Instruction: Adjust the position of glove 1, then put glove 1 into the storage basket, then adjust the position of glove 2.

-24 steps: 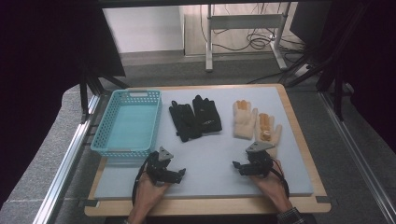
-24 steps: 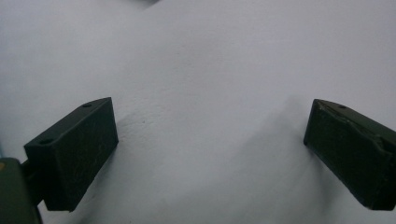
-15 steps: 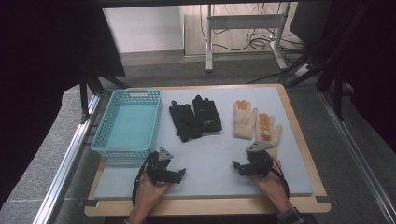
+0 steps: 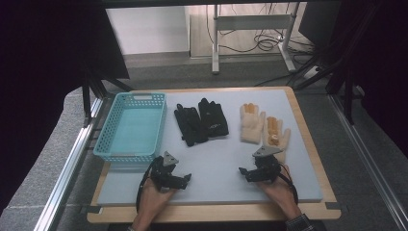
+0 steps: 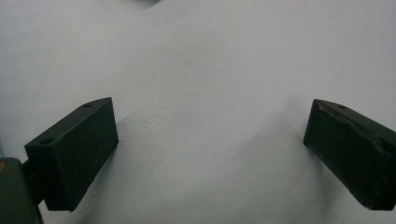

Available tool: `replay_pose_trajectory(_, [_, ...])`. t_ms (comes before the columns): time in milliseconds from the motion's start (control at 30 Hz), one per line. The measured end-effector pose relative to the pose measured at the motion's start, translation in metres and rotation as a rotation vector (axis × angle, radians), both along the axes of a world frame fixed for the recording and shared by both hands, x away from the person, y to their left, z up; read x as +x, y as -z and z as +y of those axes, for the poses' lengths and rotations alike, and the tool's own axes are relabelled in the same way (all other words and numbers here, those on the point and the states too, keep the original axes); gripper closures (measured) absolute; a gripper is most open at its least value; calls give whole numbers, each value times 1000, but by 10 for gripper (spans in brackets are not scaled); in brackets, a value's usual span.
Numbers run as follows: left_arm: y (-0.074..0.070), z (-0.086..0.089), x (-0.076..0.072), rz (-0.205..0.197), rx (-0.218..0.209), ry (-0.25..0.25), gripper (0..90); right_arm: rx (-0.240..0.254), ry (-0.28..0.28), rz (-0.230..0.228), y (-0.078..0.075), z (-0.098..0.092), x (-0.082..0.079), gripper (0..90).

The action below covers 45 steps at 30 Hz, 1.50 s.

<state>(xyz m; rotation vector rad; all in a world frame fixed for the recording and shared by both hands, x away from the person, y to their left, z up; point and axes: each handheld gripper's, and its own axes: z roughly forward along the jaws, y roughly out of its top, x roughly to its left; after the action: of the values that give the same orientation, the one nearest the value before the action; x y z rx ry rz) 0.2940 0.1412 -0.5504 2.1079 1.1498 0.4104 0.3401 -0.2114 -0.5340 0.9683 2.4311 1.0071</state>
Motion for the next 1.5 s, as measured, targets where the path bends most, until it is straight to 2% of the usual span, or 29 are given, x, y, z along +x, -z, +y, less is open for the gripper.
replay_pose_trajectory(500, [0, 0, 0, 0, 0, 0, 31, 4, 0, 4, 0, 0, 0, 168])
replay_pose_trajectory(700, [0, 0, 0, 1, -1, 1, 31, 6, 10, 3, -3, -2, 2, 248])
replay_pose_trajectory(900, [0, 0, 0, 1, -1, 0, 31, 40, 7, 15, -9, -1, 5, 334])
replay_pose_trajectory(1067, [0, 0, 0, 1, -1, 0, 32, 87, -5, 62, -12, 2, 13, 396])
replay_pose_trajectory(1333, [0, 0, 0, 1, -1, 0, 32, 91, -23, 67, -16, 16, 23, 370])
replay_pose_trajectory(1500, [0, 0, 0, 1, -1, 0, 32, 56, -32, 47, -18, 28, 29, 342])
